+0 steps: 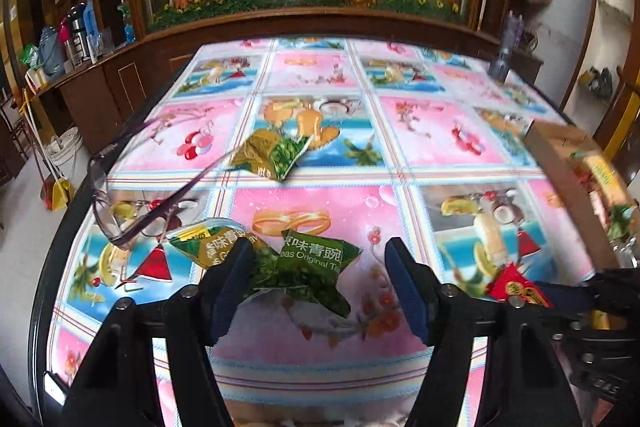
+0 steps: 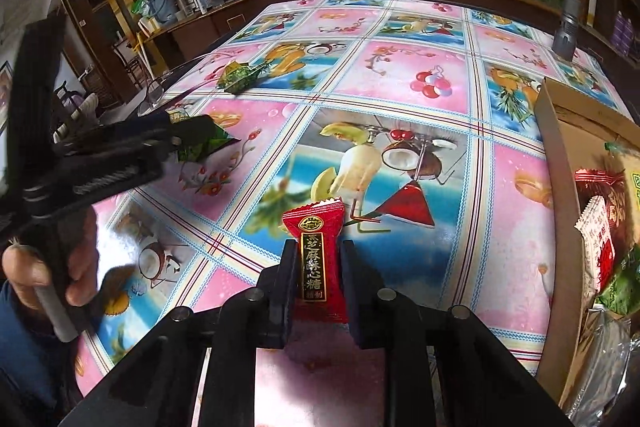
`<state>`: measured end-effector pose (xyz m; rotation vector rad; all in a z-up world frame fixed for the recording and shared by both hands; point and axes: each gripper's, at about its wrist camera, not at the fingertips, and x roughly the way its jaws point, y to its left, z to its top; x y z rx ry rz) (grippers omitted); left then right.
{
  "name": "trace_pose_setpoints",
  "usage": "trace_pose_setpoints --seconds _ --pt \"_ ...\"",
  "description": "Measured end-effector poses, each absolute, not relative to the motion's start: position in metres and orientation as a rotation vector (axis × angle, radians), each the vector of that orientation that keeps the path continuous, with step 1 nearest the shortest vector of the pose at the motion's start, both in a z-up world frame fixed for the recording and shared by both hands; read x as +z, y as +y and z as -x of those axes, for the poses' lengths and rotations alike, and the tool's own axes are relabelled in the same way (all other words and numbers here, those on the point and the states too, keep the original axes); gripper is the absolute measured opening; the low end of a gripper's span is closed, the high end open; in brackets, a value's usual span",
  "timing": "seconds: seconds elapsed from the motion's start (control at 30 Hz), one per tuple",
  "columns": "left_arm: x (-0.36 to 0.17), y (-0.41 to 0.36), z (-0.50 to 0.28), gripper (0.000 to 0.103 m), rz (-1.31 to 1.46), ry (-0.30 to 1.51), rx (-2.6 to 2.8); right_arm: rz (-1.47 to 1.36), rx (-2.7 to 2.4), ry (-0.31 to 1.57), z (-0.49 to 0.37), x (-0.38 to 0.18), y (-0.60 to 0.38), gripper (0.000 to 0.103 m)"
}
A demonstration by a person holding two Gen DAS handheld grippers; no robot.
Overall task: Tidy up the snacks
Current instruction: 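Grasp another green pea snack bag with the left gripper while the right grasps a red candy packet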
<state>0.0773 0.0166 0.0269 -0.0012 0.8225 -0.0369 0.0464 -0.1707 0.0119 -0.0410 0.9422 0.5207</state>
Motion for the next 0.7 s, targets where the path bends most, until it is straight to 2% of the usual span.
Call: trace_pose_setpoints --seconds 0.07,0.13,0.3,0.37,0.5,0.7 --pt "0.021 0.018 -0.081 0.051 0.000 0.844 -0.039 0.045 0.517 0.940 -0.046 0.012 -0.170 0.023" --pt "0.018 0.017 -0.083 0.045 -0.007 0.849 -0.037 0.052 0.514 0.936 -0.045 0.012 -0.169 0.023" --pt "0.012 0.010 -0.087 0.043 -0.010 0.879 -0.044 0.047 0.511 0.934 -0.046 0.012 -0.169 0.023" --pt "0.010 0.004 -0.084 0.030 -0.018 0.893 -0.040 0.038 0.507 0.933 -0.046 0.012 -0.170 0.023" --pt "0.012 -0.021 -0.072 0.030 0.007 0.911 -0.122 0.009 0.462 0.919 -0.051 0.015 -0.180 0.022" --pt "0.010 -0.070 -0.055 0.030 -0.114 0.880 -0.177 0.010 0.390 0.918 -0.056 0.013 -0.186 0.022"
